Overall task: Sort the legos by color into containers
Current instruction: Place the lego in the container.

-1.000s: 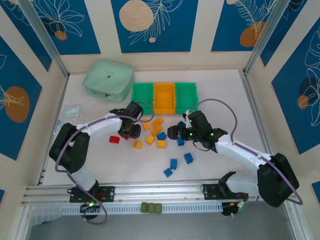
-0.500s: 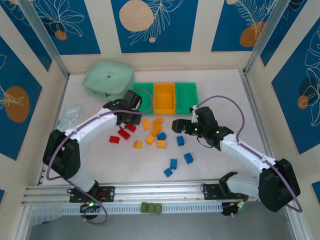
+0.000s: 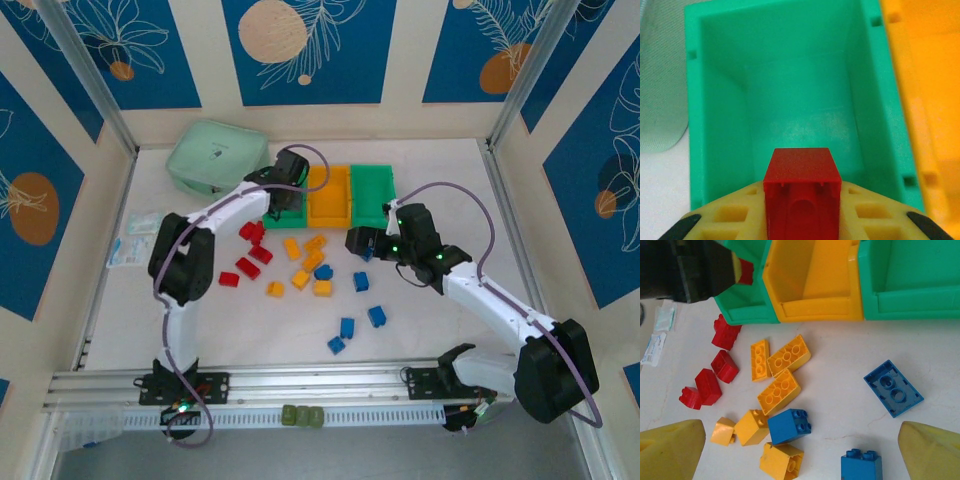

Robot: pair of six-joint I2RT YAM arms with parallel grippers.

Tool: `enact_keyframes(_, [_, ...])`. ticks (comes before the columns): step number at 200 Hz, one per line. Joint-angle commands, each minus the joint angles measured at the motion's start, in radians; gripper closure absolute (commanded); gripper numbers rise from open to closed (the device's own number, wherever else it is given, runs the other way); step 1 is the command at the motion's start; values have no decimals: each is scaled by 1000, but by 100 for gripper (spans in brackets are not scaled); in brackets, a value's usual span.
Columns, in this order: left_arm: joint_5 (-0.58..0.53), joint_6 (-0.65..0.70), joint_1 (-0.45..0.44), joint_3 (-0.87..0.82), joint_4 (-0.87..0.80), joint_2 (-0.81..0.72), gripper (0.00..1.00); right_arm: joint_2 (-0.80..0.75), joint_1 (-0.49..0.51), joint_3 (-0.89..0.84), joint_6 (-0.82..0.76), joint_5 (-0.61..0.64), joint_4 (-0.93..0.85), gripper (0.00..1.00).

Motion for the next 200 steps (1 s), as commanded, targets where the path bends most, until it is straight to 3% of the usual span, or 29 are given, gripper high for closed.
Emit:
enact_keyframes(1, [-14, -18, 15, 73, -20, 40, 67, -15, -2, 27, 8, -29, -27, 1])
enact_keyframes(18, [27, -13, 15, 95, -34, 50, 56, -20, -3, 22, 8, -25, -32, 1])
enact_keyframes(54, [79, -1, 15, 83, -53, -8, 48, -27, -5, 26, -6, -20, -43, 1])
enact_keyframes(112, [186, 19, 15, -143, -54, -262, 45, -27, -2, 43, -30, -37, -93, 1])
enact_keyframes(158, [201, 2, 15, -388, -83, -488, 43, -23, 41, 20, -16, -46, -89, 1])
enact_keyframes(200, [195, -39, 18, -582, -52, -606, 42, -8, 99, -31, 18, -51, 1, 1])
